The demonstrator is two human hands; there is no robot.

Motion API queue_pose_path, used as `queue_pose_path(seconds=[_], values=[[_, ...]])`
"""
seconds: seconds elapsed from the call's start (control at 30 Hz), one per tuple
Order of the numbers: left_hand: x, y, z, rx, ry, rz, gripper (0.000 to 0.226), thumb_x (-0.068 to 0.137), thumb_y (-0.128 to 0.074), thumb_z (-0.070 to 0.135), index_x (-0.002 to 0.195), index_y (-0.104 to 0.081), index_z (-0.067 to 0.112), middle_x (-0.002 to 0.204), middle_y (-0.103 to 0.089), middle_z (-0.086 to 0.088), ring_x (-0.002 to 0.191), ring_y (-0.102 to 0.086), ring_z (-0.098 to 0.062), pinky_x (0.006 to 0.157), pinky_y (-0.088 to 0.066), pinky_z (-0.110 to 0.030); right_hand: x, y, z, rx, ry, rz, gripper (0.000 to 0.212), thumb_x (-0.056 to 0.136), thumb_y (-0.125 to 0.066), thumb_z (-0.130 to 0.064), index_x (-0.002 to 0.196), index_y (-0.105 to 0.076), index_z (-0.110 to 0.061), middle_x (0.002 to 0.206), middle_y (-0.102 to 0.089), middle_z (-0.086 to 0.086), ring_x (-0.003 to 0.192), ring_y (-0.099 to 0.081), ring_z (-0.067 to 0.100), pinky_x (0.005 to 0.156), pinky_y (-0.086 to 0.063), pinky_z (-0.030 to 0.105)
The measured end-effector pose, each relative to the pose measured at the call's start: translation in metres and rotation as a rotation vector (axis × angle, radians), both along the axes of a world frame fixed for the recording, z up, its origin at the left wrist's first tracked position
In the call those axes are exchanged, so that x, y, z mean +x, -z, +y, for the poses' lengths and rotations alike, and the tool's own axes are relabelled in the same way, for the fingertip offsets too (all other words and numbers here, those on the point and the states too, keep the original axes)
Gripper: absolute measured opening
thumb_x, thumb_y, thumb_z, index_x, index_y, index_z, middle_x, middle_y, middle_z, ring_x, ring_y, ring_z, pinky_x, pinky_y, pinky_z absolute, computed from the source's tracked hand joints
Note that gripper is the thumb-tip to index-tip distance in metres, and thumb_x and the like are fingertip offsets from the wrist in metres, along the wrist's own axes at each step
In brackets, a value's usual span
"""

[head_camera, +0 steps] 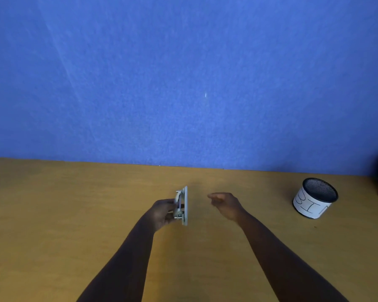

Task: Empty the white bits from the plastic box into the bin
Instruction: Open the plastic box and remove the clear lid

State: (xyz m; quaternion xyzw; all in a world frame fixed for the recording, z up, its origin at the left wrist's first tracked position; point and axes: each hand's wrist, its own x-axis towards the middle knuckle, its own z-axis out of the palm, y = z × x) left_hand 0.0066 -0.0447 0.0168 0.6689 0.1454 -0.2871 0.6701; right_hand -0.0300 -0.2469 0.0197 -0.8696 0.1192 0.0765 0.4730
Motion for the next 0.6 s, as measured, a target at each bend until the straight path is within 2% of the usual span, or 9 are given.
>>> queue_pose_path(seconds=[0.1, 0.17, 0.3, 0.37, 0.47, 0.53, 0.6], values=[[-0.001, -0.005, -0.017, -0.170, 0.060, 0.019, 0.015, 0.094, -0.048, 0.005, 0.098, -0.062, 0.005, 0.054, -0.067, 0.002, 0.041, -0.062, -0.007, 0.042, -0.050, -0.015, 0.003, -0.012, 0.002, 0.350, 0.077, 0.073, 0.032, 0.095, -0.048, -0.017, 0.125, -0.054, -0.009, 0.131, -0.057, 0.016, 0.120, -0.054, 0.028, 0.098, -0.045, 0.039], [-0.001, -0.008, -0.025, -0.238, 0.098, 0.015, 0.021, 0.095, -0.045, 0.005, 0.086, -0.064, 0.010, 0.050, -0.067, 0.005, 0.043, -0.061, -0.007, 0.042, -0.048, -0.015, 0.005, -0.018, 0.003, 0.466, 0.064, 0.097, 0.032, 0.097, -0.045, -0.015, 0.127, -0.052, -0.006, 0.127, -0.058, 0.016, 0.119, -0.055, 0.031, 0.086, -0.049, 0.036], [-0.001, -0.015, -0.043, -0.295, 0.149, -0.007, 0.024, 0.095, -0.043, 0.008, 0.081, -0.062, 0.011, 0.050, -0.062, 0.006, 0.044, -0.059, -0.006, 0.046, -0.046, -0.018, 0.007, -0.031, -0.001, 0.616, 0.105, 0.031, 0.028, 0.094, -0.049, -0.009, 0.119, -0.057, 0.002, 0.095, -0.066, 0.008, 0.081, -0.065, 0.020, 0.063, -0.054, 0.023], [-0.001, -0.018, -0.050, -0.315, 0.158, -0.007, 0.023, 0.095, -0.042, 0.009, 0.082, -0.062, 0.009, 0.060, -0.059, 0.001, 0.051, -0.057, -0.011, 0.049, -0.045, -0.020, 0.009, -0.036, -0.006, 0.654, 0.166, -0.025, 0.026, 0.091, -0.054, -0.008, 0.115, -0.060, 0.002, 0.093, -0.067, 0.008, 0.072, -0.065, 0.014, 0.055, -0.056, 0.021], [-0.001, -0.020, -0.060, -0.371, 0.170, 0.027, 0.018, 0.094, -0.045, 0.013, 0.090, -0.061, 0.005, 0.082, -0.049, -0.008, 0.070, -0.049, -0.018, 0.063, -0.043, -0.027, 0.010, -0.043, -0.017, 0.667, 0.201, -0.076, 0.024, 0.087, -0.060, -0.005, 0.110, -0.063, 0.002, 0.092, -0.067, 0.010, 0.068, -0.066, 0.014, 0.049, -0.058, 0.020], [0.000, -0.020, -0.066, -0.438, 0.166, 0.075, 0.020, 0.094, -0.045, 0.013, 0.099, -0.061, 0.002, 0.095, -0.055, -0.013, 0.084, -0.054, -0.024, 0.081, -0.045, -0.035, 0.011, -0.046, -0.023, 0.642, 0.212, -0.076, 0.024, 0.085, -0.063, -0.005, 0.107, -0.064, 0.002, 0.085, -0.068, 0.008, 0.067, -0.066, 0.016, 0.050, -0.059, 0.022], [0.001, -0.019, -0.073, -0.513, 0.150, 0.126, 0.026, 0.095, -0.042, 0.015, 0.103, -0.062, 0.001, 0.098, -0.066, -0.016, 0.095, -0.059, -0.029, 0.098, -0.041, -0.044, 0.014, -0.048, -0.028, 0.619, 0.228, -0.072, 0.024, 0.083, -0.066, -0.005, 0.105, -0.065, 0.003, 0.079, -0.068, 0.007, 0.066, -0.065, 0.018, 0.052, -0.059, 0.023]])
